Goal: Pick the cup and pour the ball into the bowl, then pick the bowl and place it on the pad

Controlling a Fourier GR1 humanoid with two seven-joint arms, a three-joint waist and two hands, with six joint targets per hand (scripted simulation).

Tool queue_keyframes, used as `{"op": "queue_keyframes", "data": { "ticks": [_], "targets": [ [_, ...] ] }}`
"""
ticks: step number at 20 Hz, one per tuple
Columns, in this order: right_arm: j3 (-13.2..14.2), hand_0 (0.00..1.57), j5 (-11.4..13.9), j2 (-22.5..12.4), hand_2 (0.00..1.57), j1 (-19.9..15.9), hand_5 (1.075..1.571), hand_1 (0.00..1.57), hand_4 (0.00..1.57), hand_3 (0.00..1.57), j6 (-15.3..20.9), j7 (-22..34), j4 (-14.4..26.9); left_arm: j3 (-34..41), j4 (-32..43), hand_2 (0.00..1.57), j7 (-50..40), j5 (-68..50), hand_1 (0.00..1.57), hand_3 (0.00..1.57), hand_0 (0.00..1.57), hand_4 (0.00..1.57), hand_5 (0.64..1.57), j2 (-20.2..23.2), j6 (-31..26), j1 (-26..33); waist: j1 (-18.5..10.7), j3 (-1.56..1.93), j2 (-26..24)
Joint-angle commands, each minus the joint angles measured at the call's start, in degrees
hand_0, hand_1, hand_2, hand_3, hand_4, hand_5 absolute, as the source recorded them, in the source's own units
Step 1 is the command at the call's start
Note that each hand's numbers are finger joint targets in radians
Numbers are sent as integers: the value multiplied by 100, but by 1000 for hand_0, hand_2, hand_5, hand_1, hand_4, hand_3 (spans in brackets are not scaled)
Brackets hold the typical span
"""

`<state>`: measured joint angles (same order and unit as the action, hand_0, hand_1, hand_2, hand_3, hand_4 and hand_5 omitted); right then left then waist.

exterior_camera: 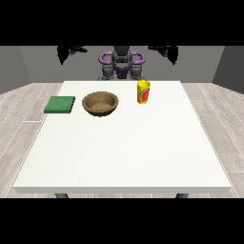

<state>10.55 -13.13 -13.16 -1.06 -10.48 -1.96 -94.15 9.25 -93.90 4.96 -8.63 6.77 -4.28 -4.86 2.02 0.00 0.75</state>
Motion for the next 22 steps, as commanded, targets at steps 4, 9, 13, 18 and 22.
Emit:
{"op": "queue_keyframes", "data": {
  "ticks": [4, 9, 13, 18, 22],
  "targets": [
    [307, 0, 99, -109, 0, -393, 1571, 0, 0, 0, -96, -430, 680, -286, 910, 0, 1174, 461, 0, 0, 0, 0, 1526, -358, 84, -13, -115, -1, 280],
    [300, 0, -42, -162, 0, -406, 1571, 0, 0, 0, -528, -960, 754, -166, 2081, 0, 2491, 835, 0, 0, 0, 0, 1520, -595, 488, -342, 287, -2, 837],
    [168, 0, 161, -58, 0, -484, 1570, 0, 0, 0, -438, -984, 804, -443, 3057, 0, 3063, 761, 0, 0, 0, 0, 1528, -670, 1064, -683, 405, -2, 817],
    [250, 0, 150, -136, 0, -616, 1570, 0, 0, 0, -546, -992, 1109, 22, 4192, 0, 3490, 758, 0, 0, 0, 0, 1517, -581, 982, -1338, 389, -3, 896],
    [359, 0, 92, -216, 0, -622, 1571, 0, 0, 0, -846, -1559, 1276, 297, 4872, 0, 4337, 645, 0, 0, 0, 0, 1520, -350, 786, -1574, 567, -4, 1278]
  ]
}}
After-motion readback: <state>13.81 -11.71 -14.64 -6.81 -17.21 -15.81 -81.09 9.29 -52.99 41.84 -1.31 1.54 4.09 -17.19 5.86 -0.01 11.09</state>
